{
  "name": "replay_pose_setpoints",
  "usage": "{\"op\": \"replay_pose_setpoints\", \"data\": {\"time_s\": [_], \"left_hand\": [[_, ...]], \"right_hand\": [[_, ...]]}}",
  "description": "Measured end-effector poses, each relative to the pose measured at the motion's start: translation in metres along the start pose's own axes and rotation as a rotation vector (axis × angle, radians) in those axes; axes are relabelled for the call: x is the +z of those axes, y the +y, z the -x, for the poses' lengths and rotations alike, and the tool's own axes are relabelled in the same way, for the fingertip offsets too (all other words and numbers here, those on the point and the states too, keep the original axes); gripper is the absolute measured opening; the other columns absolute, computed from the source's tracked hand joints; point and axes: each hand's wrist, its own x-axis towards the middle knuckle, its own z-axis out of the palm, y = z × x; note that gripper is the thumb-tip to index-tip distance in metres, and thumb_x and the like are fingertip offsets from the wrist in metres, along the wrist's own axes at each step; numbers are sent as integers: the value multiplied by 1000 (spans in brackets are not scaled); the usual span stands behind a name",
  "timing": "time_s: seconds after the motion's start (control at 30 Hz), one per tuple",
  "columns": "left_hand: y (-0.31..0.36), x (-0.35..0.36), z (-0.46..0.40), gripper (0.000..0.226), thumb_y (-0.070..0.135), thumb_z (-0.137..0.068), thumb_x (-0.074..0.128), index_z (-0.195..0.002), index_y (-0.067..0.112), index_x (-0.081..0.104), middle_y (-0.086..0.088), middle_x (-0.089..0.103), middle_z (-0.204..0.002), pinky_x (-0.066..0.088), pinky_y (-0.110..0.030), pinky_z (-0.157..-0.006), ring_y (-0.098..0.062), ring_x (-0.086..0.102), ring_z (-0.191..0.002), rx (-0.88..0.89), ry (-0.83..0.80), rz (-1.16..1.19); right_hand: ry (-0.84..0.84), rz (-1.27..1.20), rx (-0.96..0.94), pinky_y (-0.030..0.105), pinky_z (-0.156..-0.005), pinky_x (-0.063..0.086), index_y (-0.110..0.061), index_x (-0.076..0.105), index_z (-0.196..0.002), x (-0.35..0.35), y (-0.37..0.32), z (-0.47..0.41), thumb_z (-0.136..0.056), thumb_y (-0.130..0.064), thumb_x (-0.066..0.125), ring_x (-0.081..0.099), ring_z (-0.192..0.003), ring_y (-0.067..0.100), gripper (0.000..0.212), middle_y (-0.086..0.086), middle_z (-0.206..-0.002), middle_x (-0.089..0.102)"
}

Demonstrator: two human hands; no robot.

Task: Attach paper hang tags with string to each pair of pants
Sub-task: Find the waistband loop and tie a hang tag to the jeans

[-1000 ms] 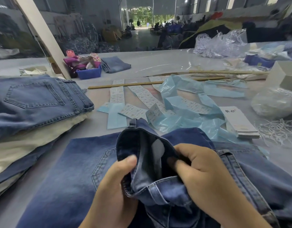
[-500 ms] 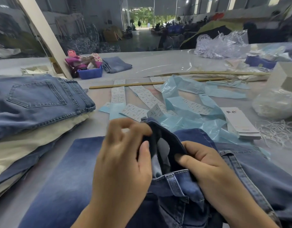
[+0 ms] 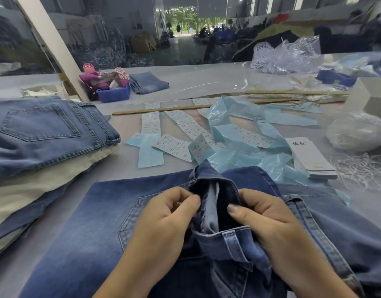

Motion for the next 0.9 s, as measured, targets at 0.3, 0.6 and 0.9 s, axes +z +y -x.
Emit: {"op": "replay_pose_setpoints", "data": {"time_s": [0.3,0.6,0.9], "left_hand": [[15,3,3,19,40,-72,53,-77,22,55,3,58,-55,41,-28,-50,-16,50,-50,289,139,-498],[-16,-12,10,17,9,-63,63,-50,17,56,-5,54,-52,53,-23,-49,-16,59,-48,-115,12,517],[-20,-5,23,22,26,-57,72,-54,18,52,-7,48,-55,48,-18,-49,-13,51,-48,29,14,515]], "right_hand": [[-60,127,-93,34,-74,53,-17,75,-98,5,-9,5,-87,-18,58,68,-82,22,20,7,-87,74],[184,-70,30,21,-54,51,-14,77,-82,7,-3,2,-82,-10,64,65,-64,16,14,11,-74,73],[-6,411,110,45,-67,52,-11,68,-80,22,-24,-12,-68,-49,75,62,-63,15,41,12,-73,69]]}}
